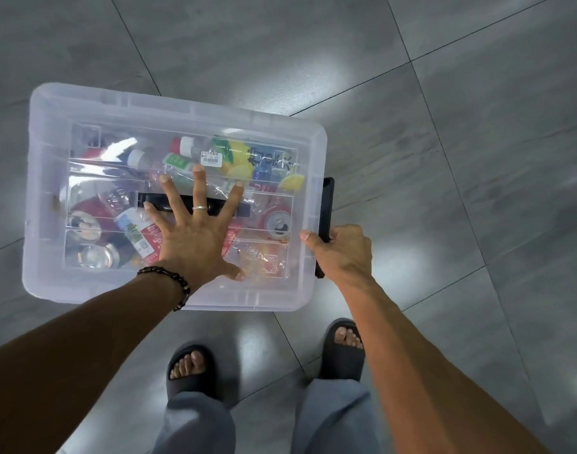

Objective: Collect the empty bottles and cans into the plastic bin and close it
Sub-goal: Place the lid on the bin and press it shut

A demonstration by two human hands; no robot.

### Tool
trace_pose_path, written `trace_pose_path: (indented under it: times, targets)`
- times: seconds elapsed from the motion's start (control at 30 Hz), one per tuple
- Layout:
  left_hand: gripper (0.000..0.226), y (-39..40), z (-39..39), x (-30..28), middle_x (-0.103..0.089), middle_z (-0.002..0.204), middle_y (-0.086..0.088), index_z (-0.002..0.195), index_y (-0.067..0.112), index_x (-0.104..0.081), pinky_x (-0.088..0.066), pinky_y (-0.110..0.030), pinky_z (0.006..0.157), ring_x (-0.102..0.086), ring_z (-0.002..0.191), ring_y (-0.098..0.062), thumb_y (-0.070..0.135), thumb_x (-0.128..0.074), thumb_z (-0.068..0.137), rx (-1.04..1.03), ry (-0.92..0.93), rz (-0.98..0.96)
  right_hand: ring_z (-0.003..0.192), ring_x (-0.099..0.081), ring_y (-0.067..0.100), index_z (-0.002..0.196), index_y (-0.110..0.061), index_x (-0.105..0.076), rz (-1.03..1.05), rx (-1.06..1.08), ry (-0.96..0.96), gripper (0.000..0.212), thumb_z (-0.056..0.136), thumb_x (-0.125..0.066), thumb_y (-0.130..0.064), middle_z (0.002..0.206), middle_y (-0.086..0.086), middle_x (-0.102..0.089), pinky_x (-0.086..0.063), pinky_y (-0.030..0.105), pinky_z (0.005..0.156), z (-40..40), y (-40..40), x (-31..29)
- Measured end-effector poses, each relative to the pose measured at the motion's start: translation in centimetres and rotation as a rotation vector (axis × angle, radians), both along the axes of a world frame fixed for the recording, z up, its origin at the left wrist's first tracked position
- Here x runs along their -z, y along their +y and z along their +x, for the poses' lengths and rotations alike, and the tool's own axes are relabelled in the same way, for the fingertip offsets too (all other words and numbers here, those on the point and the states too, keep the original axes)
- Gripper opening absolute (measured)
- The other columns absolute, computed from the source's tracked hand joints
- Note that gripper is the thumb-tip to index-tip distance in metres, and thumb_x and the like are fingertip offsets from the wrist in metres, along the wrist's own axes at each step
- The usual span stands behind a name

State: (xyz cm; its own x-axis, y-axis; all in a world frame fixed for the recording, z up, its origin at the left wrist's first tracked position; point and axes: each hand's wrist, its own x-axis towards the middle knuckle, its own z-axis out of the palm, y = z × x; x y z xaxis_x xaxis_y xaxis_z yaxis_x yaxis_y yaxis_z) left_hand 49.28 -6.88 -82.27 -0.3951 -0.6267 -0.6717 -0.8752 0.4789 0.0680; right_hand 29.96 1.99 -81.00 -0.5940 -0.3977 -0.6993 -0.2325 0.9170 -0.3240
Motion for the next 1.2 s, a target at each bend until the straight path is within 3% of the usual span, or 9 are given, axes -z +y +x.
trace_pose_path:
  times: [0.17, 0.37, 0.5, 0.6, 0.7, 0.83, 0.97, 1.1, 1.2]
  targets:
    - [0.149, -0.1, -0.1, 0.3, 0.042, 0.147, -0.021, 0.137, 0.038, 0.038, -0.008, -0.081, 0.099, 0.023, 0.131, -0.063, 0.083, -0.067, 0.041, -0.002, 0.02, -0.001, 0.086, -0.065, 0.033, 0.089, -0.005, -0.065, 0.046, -0.089, 0.168, 0.043, 0.085, -0.064, -0.048, 0.092, 0.014, -0.07, -0.054, 0.038, 0.08, 1.6, -0.8, -0.1]
    - [0.15, -0.1, -0.3, 0.5, 0.041, 0.147, -0.022, 0.14, 0.038, 0.034, -0.007, -0.082, 0.098, 0.022, 0.131, -0.064, 0.081, -0.07, 0.041, -0.005, 0.019, 0.009, 0.093, -0.062, 0.035, 0.097, -0.004, -0.064, 0.054, -0.185, 0.277, 0.036, 0.093, -0.058, -0.04, 0.099, 0.016, -0.067, -0.044, 0.033, 0.075, 2.6, -1.0, -1.2]
    - [0.15, -0.3, 0.0, 0.5, 0.04, 0.148, -0.019, 0.139, 0.04, 0.034, -0.006, -0.082, 0.098, 0.023, 0.132, -0.062, 0.082, -0.07, 0.04, -0.017, 0.03, 0.007, 0.086, -0.065, 0.031, 0.09, -0.01, -0.067, 0.005, -0.093, 0.166, 0.039, 0.081, -0.066, -0.048, 0.089, 0.007, -0.071, -0.053, 0.037, 0.081, 2.3, 0.2, -0.9]
    - [0.15, -0.2, 0.3, 0.7, 0.04, 0.149, -0.018, 0.14, 0.04, 0.033, -0.005, -0.082, 0.098, 0.023, 0.132, -0.061, 0.083, -0.069, 0.039, -0.017, 0.057, -0.005, 0.091, -0.064, 0.025, 0.123, -0.02, -0.051, 0.008, 0.045, -0.027, 0.053, 0.077, -0.071, -0.039, 0.093, -0.002, -0.066, -0.054, 0.038, 0.087, 3.1, 1.9, -1.3]
    - [0.149, 0.0, 0.3, 0.7, 0.039, 0.149, -0.019, 0.14, 0.04, 0.033, -0.007, -0.082, 0.098, 0.022, 0.132, -0.062, 0.085, -0.068, 0.04, -0.011, 0.059, -0.021, 0.085, -0.057, 0.028, 0.13, -0.019, -0.037, 0.02, 0.083, -0.005, 0.053, 0.087, -0.066, -0.025, 0.081, -0.002, -0.054, -0.051, 0.038, 0.086, 4.3, 2.6, -1.1]
    - [0.149, 0.0, 0.4, 0.8, 0.038, 0.15, -0.02, 0.141, 0.039, 0.032, -0.007, -0.083, 0.097, 0.021, 0.132, -0.063, 0.085, -0.068, 0.039, -0.001, 0.065, -0.037, 0.096, -0.061, 0.036, 0.126, -0.008, -0.047, 0.022, 0.014, 0.172, 0.046, 0.088, -0.065, -0.027, 0.099, 0.014, -0.067, -0.05, 0.04, 0.088, 5.3, 2.4, -0.9]
    - [0.15, 0.2, 0.3, 1.1, 0.036, 0.151, -0.02, 0.141, 0.039, 0.031, -0.006, -0.083, 0.096, 0.021, 0.133, -0.062, 0.084, -0.069, 0.039, -0.006, 0.077, -0.041, 0.092, -0.061, 0.036, 0.113, -0.005, -0.056, 0.058, -0.027, 0.248, 0.038, 0.085, -0.066, -0.029, 0.099, 0.015, -0.068, -0.048, 0.038, 0.084, 5.4, 2.4, -0.8]
    - [0.15, 0.2, 0.5, 1.2, 0.036, 0.151, -0.019, 0.139, 0.041, 0.034, -0.005, -0.083, 0.096, 0.022, 0.133, -0.061, 0.084, -0.069, 0.038, -0.014, 0.086, -0.04, 0.078, -0.063, 0.029, 0.084, -0.008, -0.061, 0.093, -0.116, 0.145, 0.041, 0.071, -0.073, -0.045, 0.081, 0.008, -0.067, -0.054, 0.035, 0.071, 2.8, 2.1, -0.7]
    - [0.15, 0.2, 0.3, 1.1, 0.036, 0.151, -0.02, 0.14, 0.039, 0.033, -0.007, -0.083, 0.096, 0.02, 0.133, -0.062, 0.083, -0.069, 0.039, -0.011, 0.08, -0.05, 0.08, -0.063, 0.027, 0.078, -0.007, -0.058, 0.191, -0.233, 0.066, 0.051, 0.07, -0.074, -0.055, 0.083, 0.01, -0.066, -0.048, 0.029, 0.062, 0.8, 0.9, -0.8]
